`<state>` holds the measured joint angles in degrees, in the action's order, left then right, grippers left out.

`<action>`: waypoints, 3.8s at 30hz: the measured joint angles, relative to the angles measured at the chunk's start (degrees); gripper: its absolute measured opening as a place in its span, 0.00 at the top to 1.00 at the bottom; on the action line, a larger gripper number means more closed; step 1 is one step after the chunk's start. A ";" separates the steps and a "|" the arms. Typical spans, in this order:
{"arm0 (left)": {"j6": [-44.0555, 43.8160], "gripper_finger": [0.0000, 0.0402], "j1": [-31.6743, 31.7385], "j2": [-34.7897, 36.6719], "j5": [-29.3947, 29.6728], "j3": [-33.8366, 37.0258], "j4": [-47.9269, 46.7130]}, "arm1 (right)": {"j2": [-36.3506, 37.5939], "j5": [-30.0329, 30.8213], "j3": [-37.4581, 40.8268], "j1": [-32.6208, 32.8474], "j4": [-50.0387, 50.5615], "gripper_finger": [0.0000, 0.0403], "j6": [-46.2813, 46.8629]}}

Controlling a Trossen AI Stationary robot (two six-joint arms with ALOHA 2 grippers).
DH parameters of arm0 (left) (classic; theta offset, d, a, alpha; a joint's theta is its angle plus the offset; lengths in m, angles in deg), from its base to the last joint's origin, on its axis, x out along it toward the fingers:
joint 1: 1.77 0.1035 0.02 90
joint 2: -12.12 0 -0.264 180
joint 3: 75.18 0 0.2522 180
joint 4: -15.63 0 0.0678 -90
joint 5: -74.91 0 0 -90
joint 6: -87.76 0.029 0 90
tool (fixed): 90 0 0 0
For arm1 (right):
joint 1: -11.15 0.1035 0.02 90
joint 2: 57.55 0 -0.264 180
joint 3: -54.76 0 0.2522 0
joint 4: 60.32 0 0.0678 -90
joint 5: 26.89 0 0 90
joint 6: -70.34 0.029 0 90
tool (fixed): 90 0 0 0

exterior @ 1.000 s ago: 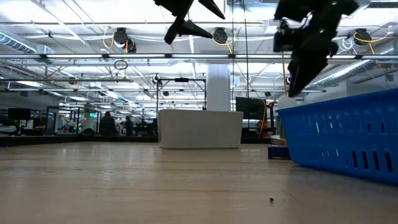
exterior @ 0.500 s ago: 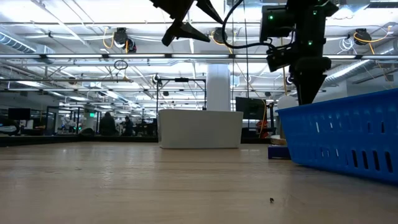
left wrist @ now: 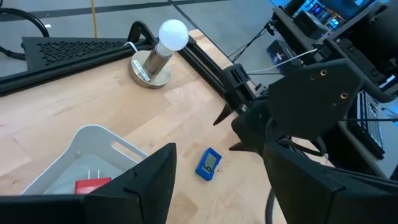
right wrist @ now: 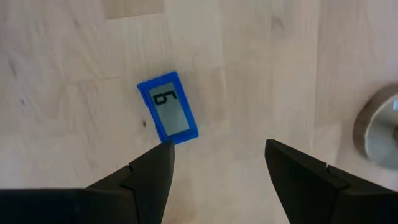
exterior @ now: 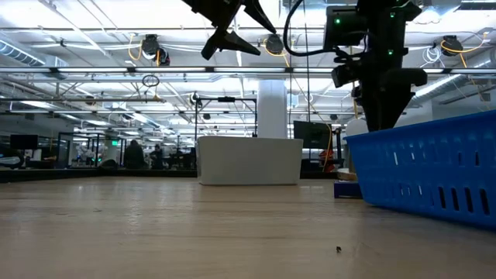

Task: Pick & Place Office items
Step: Put the blue timer into the blue bin

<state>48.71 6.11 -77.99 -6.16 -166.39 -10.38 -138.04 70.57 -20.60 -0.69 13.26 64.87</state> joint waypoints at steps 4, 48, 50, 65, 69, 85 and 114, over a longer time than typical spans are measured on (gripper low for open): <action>0.35 0.39 -0.07 0.00 -0.02 0.00 0.01 | 0.00 0.24 0.37 0.00 -2.14 0.40 -3.89; 0.22 0.39 0.09 0.00 1.75 0.00 0.04 | -2.82 -0.23 9.80 9.30 -19.48 0.02 -10.56; -0.29 0.39 0.09 0.00 1.73 0.00 0.05 | -2.57 -1.61 10.58 9.18 -19.49 0.02 -10.80; -0.46 0.39 0.09 0.00 1.73 0.00 0.04 | -2.69 -2.98 15.40 6.10 -19.31 0.02 -12.19; -0.46 0.39 0.09 0.00 1.73 0.00 0.04 | -2.69 -6.25 15.47 5.00 -19.92 0.02 -11.87; -0.44 0.39 0.09 0.00 1.73 0.02 0.06 | -2.69 -10.38 15.47 1.00 -20.00 0.02 -14.26; -0.35 0.39 0.09 0.00 1.73 0.02 0.24 | -2.49 -12.14 19.89 0.33 -23.81 0.05 -11.94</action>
<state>48.36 6.19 -77.99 -4.43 -166.37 -10.14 -140.53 58.43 -0.71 -0.36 -10.55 52.93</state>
